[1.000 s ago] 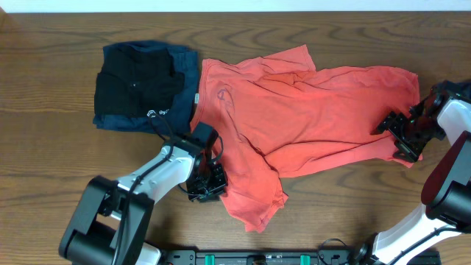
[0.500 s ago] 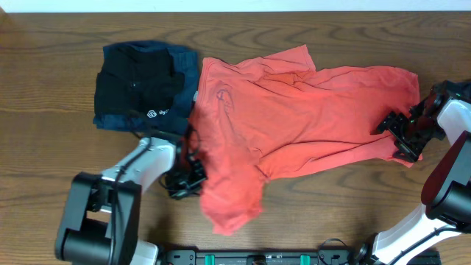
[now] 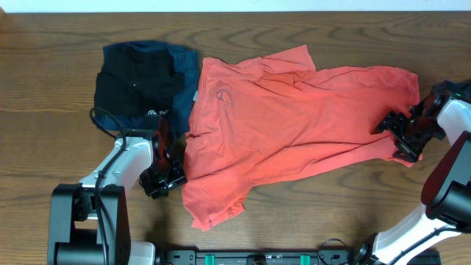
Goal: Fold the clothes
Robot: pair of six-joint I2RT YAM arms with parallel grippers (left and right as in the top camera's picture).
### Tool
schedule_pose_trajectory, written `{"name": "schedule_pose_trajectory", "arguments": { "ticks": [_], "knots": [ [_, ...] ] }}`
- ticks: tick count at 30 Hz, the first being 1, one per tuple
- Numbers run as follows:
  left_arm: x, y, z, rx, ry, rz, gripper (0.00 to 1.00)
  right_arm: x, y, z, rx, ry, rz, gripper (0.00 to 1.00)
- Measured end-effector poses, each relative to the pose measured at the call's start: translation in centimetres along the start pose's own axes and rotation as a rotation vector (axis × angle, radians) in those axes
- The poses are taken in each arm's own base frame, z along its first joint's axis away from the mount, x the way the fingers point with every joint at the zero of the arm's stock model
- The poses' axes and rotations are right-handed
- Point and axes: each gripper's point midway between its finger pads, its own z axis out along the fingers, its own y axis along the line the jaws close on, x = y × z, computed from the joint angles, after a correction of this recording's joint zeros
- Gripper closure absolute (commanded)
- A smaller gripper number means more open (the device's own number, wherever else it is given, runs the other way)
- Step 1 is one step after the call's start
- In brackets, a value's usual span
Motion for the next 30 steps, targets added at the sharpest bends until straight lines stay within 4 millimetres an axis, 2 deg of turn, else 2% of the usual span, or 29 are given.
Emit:
{"name": "schedule_pose_trajectory", "arguments": {
  "ticks": [5,8,11,14,17,19,20,21,26,30],
  "knots": [
    [1.9,-0.4,-0.1,0.037,0.086,0.015,0.48,0.0,0.0,0.0,0.000,0.000,0.000,0.12],
    [2.6,-0.6,-0.2,0.052,0.119,0.020,0.62,0.0,0.0,0.0,0.000,0.000,0.000,0.12],
    [3.2,-0.6,0.2,0.065,0.141,0.020,0.72,0.0,0.0,0.0,0.000,0.000,0.000,0.12],
    [4.2,-0.3,1.1,0.075,0.171,0.017,0.78,0.0,0.0,0.0,0.000,0.000,0.000,0.12],
    [4.6,-0.3,1.7,0.094,0.177,0.016,0.78,0.0,0.0,0.0,0.000,-0.001,0.000,0.12],
    [4.4,-0.7,1.8,0.123,0.160,0.021,0.81,0.0,0.0,0.0,-0.001,-0.002,0.000,0.12],
    [4.2,-1.0,1.7,0.141,0.147,0.026,0.90,-0.1,0.0,0.0,-0.001,-0.002,0.000,0.12],
    [4.1,-1.3,1.7,0.156,0.138,0.030,0.94,-0.1,0.0,0.0,-0.001,-0.003,-0.001,0.12],
    [2.7,-2.6,1.4,0.215,0.086,0.063,0.94,-0.1,0.0,0.0,-0.001,-0.003,-0.001,0.12],
    [1.1,-1.4,0.4,0.128,0.039,0.055,0.94,-0.1,0.0,0.0,-0.001,-0.003,-0.001,0.12]
  ]
}}
